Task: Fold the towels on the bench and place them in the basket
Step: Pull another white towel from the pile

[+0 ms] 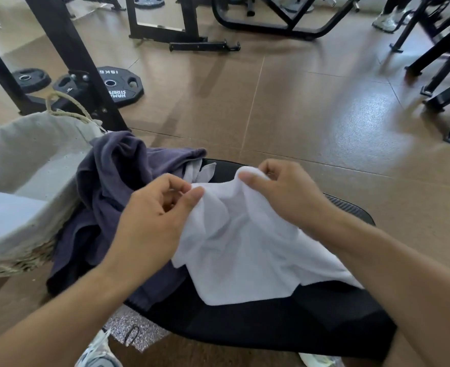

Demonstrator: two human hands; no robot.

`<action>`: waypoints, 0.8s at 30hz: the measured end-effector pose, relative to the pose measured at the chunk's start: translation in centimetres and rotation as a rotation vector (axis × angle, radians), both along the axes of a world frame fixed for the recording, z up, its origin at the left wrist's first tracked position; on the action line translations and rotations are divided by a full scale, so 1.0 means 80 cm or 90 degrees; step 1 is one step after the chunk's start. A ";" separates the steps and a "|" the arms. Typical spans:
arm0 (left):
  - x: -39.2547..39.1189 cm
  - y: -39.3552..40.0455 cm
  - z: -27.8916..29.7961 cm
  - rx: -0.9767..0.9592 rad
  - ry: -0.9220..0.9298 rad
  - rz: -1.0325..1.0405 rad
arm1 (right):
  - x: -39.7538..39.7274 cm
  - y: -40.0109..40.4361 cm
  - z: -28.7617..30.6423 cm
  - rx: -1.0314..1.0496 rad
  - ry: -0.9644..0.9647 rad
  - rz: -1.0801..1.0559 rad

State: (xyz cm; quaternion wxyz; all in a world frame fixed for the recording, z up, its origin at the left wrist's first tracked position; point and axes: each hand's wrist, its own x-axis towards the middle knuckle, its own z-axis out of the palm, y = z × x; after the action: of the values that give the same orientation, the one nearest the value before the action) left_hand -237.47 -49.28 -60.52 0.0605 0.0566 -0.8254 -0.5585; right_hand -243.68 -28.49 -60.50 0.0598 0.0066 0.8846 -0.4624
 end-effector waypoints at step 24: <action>0.014 0.037 -0.039 0.086 0.006 0.013 | 0.051 0.002 -0.013 0.109 0.000 0.254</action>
State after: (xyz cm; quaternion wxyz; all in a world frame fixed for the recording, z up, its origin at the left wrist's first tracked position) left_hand -236.33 -46.35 -63.61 0.0663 0.0665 -0.7846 -0.6128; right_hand -239.61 -28.35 -61.51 0.1496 -0.1635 0.9045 -0.3644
